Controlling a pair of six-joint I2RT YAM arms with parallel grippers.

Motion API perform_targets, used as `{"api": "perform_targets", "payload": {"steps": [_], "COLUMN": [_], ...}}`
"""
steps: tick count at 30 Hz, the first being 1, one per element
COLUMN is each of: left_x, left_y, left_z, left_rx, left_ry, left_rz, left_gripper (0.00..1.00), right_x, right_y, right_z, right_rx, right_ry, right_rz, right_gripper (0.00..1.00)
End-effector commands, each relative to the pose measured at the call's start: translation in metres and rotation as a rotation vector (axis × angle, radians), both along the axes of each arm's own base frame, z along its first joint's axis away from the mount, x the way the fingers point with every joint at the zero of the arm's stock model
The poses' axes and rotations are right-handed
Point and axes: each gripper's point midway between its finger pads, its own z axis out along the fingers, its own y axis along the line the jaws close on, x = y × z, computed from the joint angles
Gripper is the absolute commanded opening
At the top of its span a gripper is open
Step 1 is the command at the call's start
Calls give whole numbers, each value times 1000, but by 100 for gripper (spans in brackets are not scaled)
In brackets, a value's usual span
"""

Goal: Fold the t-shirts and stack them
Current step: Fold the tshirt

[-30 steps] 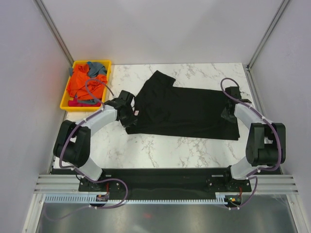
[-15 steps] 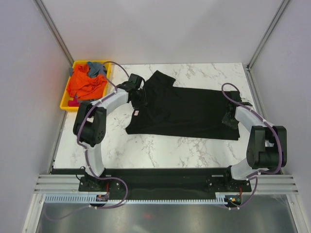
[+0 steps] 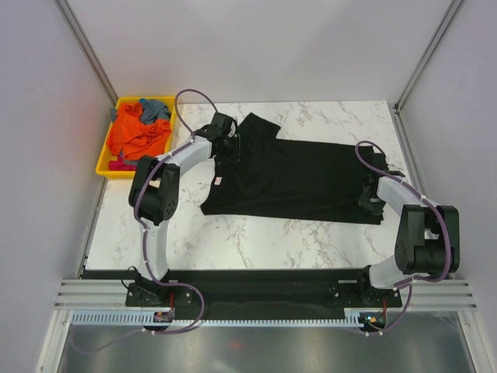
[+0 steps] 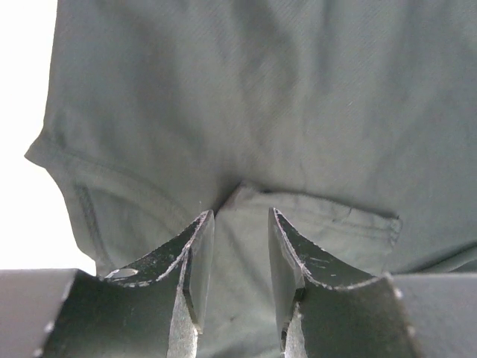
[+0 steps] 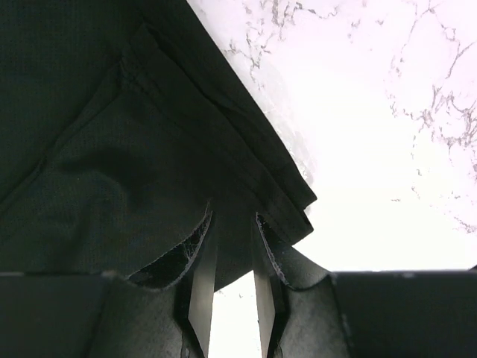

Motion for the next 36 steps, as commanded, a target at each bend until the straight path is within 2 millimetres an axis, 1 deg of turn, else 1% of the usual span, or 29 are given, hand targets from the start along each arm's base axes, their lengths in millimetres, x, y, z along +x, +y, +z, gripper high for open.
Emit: {"api": "perform_targets", "payload": {"steps": [1,3,7,9,10,11,14,16,20,22,30,31,33,36], "left_x": [15,14,12,13,17,19,26,29,37,38,41,41,42,44], "left_y": [-12,-12,-16,-18,-18,-17,-9,-3,1,4,14,13,17,20], "left_z": [-1,-9,-18,-23,-21,-21,-16,-12,-1,-1,6,10,17,26], "left_rx": [-11,-8,-17,-17,-18,-20,-14,-12,-34,-44,-80,-87,-86,-91], "left_ry": [-54,-39,-20,-13,-20,-19,-30,-37,-54,-47,-37,-42,-56,-71], "left_rz": [-80,-84,-90,-91,-85,-65,11,53,122,146,227,230,248,253], "left_gripper": [43,42,39,28,22,11,2,2,2,2,10,12,14,17], "right_x": [5,4,-2,-5,-6,-8,-10,-12,-13,-15,-13,-14,-16,-17], "right_y": [-8,-8,-13,-16,-17,-18,-20,-20,-25,-26,-28,-28,-29,-32], "right_z": [4,1,-4,-5,-6,-7,-8,-10,-9,-11,-14,-14,-15,-12], "right_rx": [-30,-30,-37,-47,-55,-59,-69,-75,-96,-97,-103,-109,-110,-122], "right_ry": [-24,-14,-2,5,11,14,21,31,27,35,43,47,50,43], "right_rz": [-4,-4,-19,-28,-31,-32,-37,-40,-64,-71,-85,-88,-99,-111], "right_gripper": [33,33,33,33,33,33,33,33,34,34,34,34,35,35]}}
